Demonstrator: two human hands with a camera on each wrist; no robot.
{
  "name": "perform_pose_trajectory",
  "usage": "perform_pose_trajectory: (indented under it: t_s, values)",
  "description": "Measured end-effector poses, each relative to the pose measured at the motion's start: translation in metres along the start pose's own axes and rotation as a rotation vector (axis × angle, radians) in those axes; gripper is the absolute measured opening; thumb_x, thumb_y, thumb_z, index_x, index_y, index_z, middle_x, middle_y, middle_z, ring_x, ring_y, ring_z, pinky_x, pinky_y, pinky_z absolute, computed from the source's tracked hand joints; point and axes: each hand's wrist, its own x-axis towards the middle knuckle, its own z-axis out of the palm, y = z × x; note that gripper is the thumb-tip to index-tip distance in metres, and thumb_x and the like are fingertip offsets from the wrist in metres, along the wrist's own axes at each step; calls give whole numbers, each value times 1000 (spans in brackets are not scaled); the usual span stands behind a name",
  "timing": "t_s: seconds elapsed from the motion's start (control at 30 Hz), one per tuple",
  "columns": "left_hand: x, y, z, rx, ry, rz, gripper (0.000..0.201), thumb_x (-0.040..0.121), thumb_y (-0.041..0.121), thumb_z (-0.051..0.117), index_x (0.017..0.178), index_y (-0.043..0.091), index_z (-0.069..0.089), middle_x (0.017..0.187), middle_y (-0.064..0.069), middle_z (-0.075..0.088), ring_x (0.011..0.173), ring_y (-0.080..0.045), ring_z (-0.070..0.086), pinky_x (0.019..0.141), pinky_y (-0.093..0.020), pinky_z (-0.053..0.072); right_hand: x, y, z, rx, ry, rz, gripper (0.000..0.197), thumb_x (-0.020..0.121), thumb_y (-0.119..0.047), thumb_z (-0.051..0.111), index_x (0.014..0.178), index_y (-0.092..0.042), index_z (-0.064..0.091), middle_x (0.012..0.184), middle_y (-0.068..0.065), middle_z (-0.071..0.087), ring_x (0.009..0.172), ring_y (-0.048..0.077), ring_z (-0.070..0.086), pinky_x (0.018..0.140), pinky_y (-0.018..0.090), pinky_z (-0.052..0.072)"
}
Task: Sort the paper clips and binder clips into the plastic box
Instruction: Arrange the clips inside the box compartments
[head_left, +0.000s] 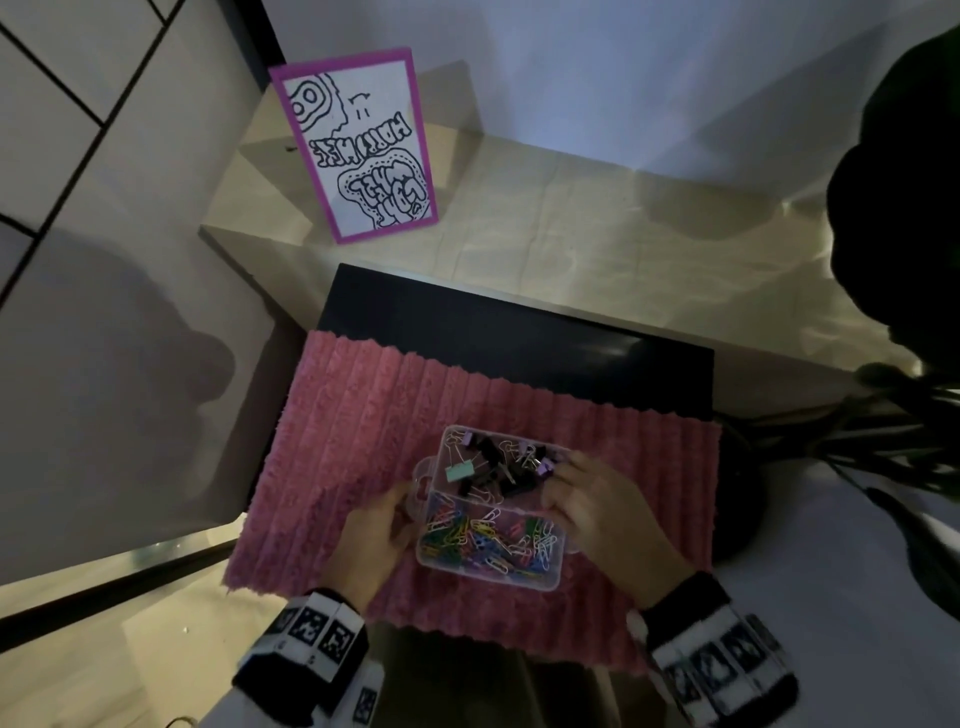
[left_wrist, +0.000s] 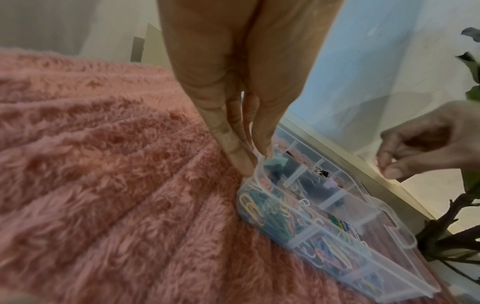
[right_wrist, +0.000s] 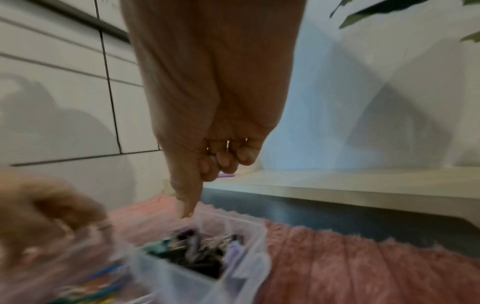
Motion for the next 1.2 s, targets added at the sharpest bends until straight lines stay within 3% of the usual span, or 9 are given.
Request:
perform_pose_trajectory:
  t_s: [0.23,0.4,0.5,0.57,0.67,0.77,0.9,1.07,1.2]
  values:
    - [-1,1,1,-5,26,22,41,83,4,59,122,17,55,99,6,64,91,-6,59,73,-8,34,-41,-59,43,-21,-199,191,45,38,-21,90,79,-12,75,87,3,73,81,14,69,67,24,59]
    - [-2,0,2,0,39,11,41,82,6,61,122,16,55,96,2,65,85,-6,57,64,-4,33,-26,-80,58,-148,-283,457,28,74,-4,51,92,6,69,95,25,68,88,36,66,72,39,59]
    - [-3,0,2,-11,45,14,39,82,7,61,120,14,56,90,8,61,81,-5,57,61,3,35,-16,-92,61,-150,-380,553,33,76,-10,62,101,12,63,105,33,60,95,45,60,86,49,53]
    - [-4,-1,3,-23,41,15,37,82,7,61,118,15,57,88,12,60,78,0,57,64,3,35,-15,-101,64,-29,-292,530,42,76,-12,65,112,9,58,115,29,58,105,42,58,94,48,48]
    - [-4,-2,2,-31,36,18,37,83,6,60,118,17,56,88,15,59,78,4,55,66,5,36,-19,-114,61,175,-195,352,48,54,-15,82,99,-7,70,105,8,69,93,17,67,78,25,57]
    - [-4,0,0,-27,44,21,39,83,6,60,121,16,55,95,9,61,87,-3,57,68,-2,36,-27,-111,51,232,-151,311,43,48,-17,83,90,-14,73,99,1,71,87,9,68,72,21,58]
    - [-3,1,1,-21,49,10,41,83,7,61,122,15,55,103,-2,68,88,-6,57,77,-16,38,-31,-92,61,90,-239,532,45,51,-12,83,93,-2,72,100,16,71,95,24,68,80,32,58]
    - [-4,1,3,-14,46,1,41,83,6,61,123,14,54,97,2,66,84,-5,57,66,-4,35,-18,-92,69,-66,-249,566,49,59,-12,77,102,8,66,107,28,64,103,41,60,90,47,52]
    - [-4,2,1,3,35,10,40,84,7,60,123,14,53,101,0,66,85,-4,55,66,-2,34,-20,-106,64,148,-198,383,41,54,-39,77,92,-28,67,93,-13,68,84,-1,65,72,9,52]
